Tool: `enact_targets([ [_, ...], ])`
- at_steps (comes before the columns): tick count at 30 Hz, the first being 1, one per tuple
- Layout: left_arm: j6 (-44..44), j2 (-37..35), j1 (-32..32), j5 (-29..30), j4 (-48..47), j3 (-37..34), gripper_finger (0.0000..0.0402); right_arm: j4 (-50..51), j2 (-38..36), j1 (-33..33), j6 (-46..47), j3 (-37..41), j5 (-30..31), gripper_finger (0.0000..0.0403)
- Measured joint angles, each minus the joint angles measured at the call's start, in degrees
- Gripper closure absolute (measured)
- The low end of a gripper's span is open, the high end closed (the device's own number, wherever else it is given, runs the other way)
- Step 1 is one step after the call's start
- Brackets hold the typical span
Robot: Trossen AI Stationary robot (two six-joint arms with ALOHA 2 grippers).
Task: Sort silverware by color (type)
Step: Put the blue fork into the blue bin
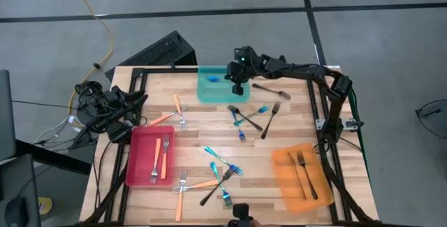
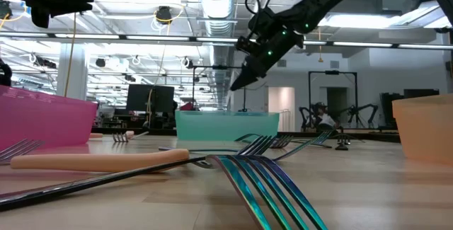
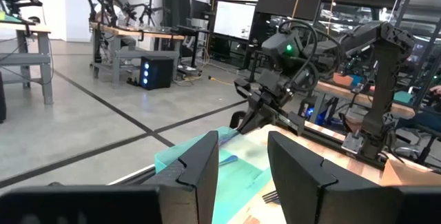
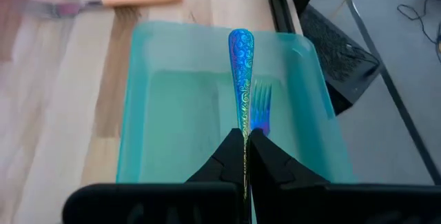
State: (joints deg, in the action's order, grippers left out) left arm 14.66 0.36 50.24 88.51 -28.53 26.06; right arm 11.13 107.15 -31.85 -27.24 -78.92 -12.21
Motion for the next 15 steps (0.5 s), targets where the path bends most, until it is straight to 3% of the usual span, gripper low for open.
enact_targets([
  [15,0.1,0.0,0.0,0.3,0.0,0.0,0.0289,0.1,0.0,0.3,-0.6,-0.1,1.6,0.0375],
])
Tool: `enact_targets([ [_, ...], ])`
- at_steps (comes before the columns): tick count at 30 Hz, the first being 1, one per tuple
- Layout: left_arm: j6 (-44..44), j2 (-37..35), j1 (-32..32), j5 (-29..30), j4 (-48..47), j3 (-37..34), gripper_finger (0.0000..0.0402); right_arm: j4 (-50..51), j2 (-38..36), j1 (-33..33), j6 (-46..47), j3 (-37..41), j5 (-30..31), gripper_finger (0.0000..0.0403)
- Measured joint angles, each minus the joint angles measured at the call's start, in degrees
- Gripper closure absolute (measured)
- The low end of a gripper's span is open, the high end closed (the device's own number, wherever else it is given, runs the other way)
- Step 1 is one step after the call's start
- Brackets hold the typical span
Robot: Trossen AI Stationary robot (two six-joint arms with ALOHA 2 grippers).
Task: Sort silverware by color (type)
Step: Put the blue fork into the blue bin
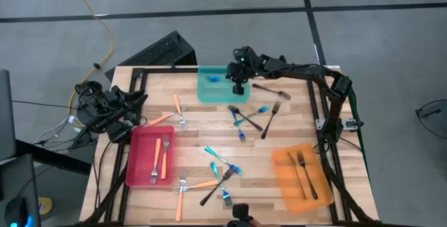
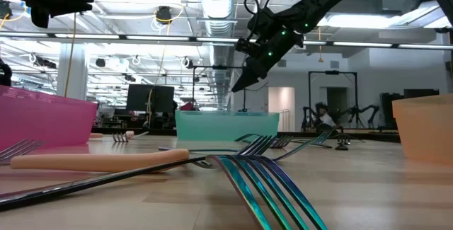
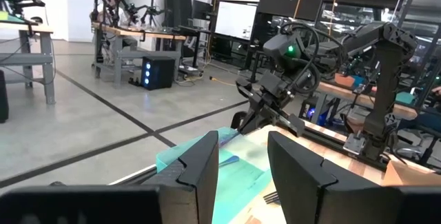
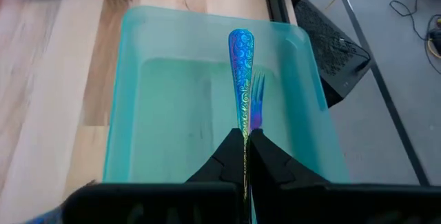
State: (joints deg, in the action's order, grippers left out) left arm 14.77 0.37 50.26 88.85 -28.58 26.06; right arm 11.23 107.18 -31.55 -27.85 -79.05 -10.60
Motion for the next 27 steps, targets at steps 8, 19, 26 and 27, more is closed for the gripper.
enact_targets([
  [8,0.1,0.0,0.0,0.0,0.0,0.0,0.0289,-3.8,4.0,-0.3,2.8,-0.1,-1.7,0.0375],
  [19,0.1,0.0,0.0,0.1,-0.1,0.0,0.0289,-4.0,8.5,-1.1,5.2,0.0,-8.0,0.0375],
  [26,0.1,0.0,0.0,0.1,-0.1,0.0,0.0289,-7.5,8.5,-2.5,8.3,-0.1,-14.9,0.0375],
  [27,0.1,0.0,0.0,0.1,-0.1,0.0,0.0289,-7.7,8.4,-2.9,8.3,-0.1,-15.4,0.0375],
])
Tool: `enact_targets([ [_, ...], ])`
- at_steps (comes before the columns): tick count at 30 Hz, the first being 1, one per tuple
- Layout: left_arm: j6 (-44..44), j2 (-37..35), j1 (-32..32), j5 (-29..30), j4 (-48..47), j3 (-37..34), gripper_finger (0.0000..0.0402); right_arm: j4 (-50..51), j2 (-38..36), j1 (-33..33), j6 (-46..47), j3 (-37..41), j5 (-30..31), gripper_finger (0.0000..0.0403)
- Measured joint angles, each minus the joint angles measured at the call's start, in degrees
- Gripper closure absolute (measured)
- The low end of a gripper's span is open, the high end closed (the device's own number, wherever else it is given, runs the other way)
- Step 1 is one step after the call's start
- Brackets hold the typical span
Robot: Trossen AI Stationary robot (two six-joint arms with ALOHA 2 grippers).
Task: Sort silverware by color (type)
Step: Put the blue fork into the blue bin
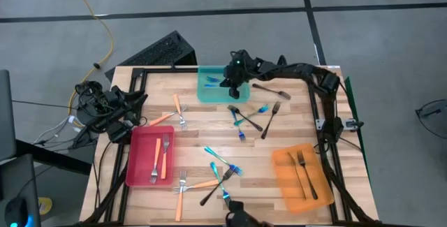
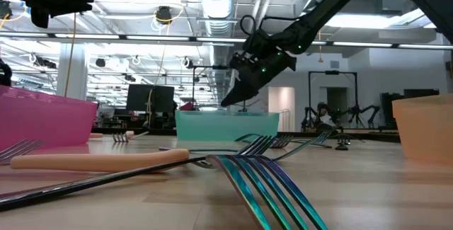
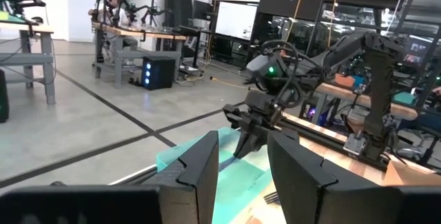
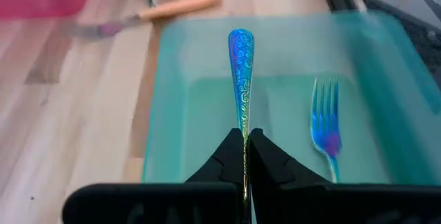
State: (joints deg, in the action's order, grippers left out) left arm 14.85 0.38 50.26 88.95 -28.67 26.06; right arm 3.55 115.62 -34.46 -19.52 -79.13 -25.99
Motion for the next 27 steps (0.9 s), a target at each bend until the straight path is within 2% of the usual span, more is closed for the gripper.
enact_targets([
  [9,0.0,0.0,0.0,0.0,0.0,0.0,0.0289,-3.9,0.0,-2.2,0.2,0.9,-3.2,0.0375],
  [12,0.0,0.0,0.0,0.0,0.0,0.0,0.0289,-0.9,0.0,-2.5,0.1,-1.1,-2.2,0.0375],
  [16,0.0,0.0,0.0,0.1,-0.1,0.0,0.0289,4.7,0.0,-2.0,-3.3,-5.1,2.5,0.0375],
  [24,0.0,0.0,0.0,0.3,-0.1,0.0,0.0289,7.8,1.2,-1.6,-5.1,-6.5,3.4,0.0377],
  [27,0.0,0.0,0.0,0.3,-0.1,0.0,0.0289,14.1,3.7,-1.7,-6.0,-10.1,3.9,0.0378],
])
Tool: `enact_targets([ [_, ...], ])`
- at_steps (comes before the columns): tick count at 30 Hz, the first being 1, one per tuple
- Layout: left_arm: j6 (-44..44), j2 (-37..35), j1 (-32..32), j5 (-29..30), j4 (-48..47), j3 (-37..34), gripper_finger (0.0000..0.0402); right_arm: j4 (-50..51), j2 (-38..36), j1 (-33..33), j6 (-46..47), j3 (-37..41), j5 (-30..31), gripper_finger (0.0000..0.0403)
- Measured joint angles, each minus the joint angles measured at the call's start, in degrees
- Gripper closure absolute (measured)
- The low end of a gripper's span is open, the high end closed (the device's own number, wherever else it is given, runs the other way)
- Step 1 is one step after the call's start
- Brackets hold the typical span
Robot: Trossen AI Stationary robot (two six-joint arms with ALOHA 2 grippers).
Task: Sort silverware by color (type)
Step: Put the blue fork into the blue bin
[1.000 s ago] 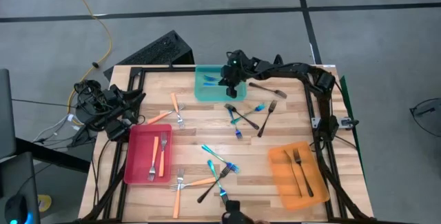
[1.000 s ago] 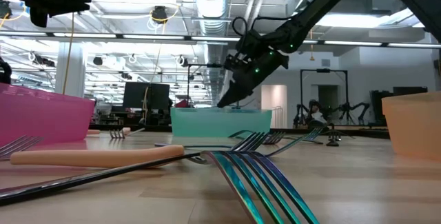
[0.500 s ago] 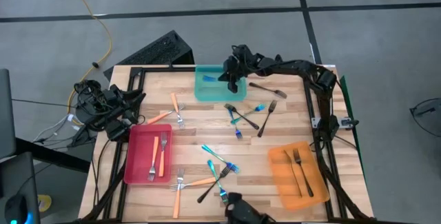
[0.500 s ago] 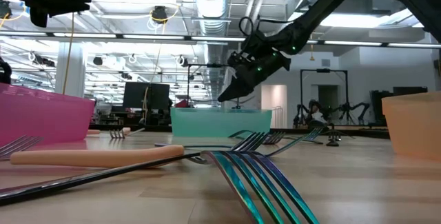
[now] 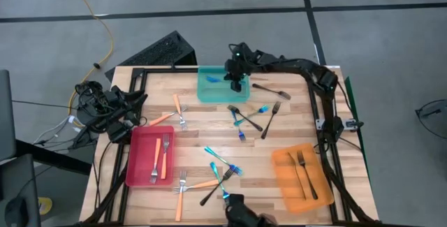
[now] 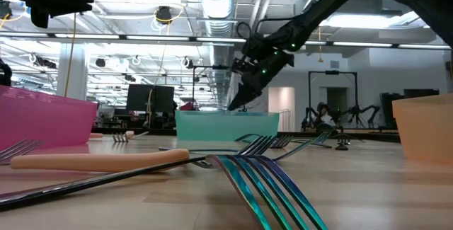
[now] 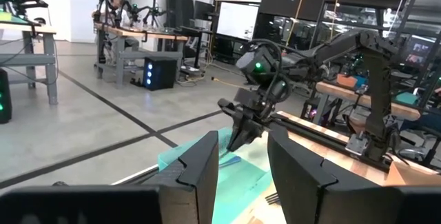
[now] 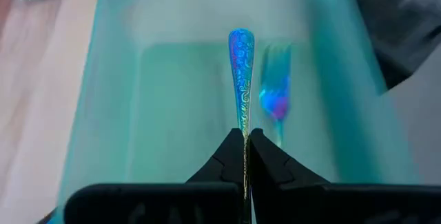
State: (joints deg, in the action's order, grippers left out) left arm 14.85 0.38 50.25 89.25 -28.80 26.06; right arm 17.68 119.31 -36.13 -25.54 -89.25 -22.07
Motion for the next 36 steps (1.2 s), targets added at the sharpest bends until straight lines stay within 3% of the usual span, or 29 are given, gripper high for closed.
enact_targets([
  [7,0.2,0.0,0.0,0.6,-0.1,0.0,0.0289,16.5,11.5,2.3,-4.4,-17.8,1.2,0.0378],
  [11,0.3,0.0,0.0,0.6,-0.1,0.0,0.0289,22.2,14.1,2.3,-5.6,-23.0,1.1,0.0378],
  [26,0.4,0.0,0.0,0.8,-0.2,0.0,0.0289,25.4,14.4,1.0,-8.8,-23.0,2.3,0.0378],
  [36,0.4,0.0,0.0,0.8,-0.2,0.0,0.0289,18.9,14.4,-0.7,-6.0,-23.0,-9.1,0.0378],
])
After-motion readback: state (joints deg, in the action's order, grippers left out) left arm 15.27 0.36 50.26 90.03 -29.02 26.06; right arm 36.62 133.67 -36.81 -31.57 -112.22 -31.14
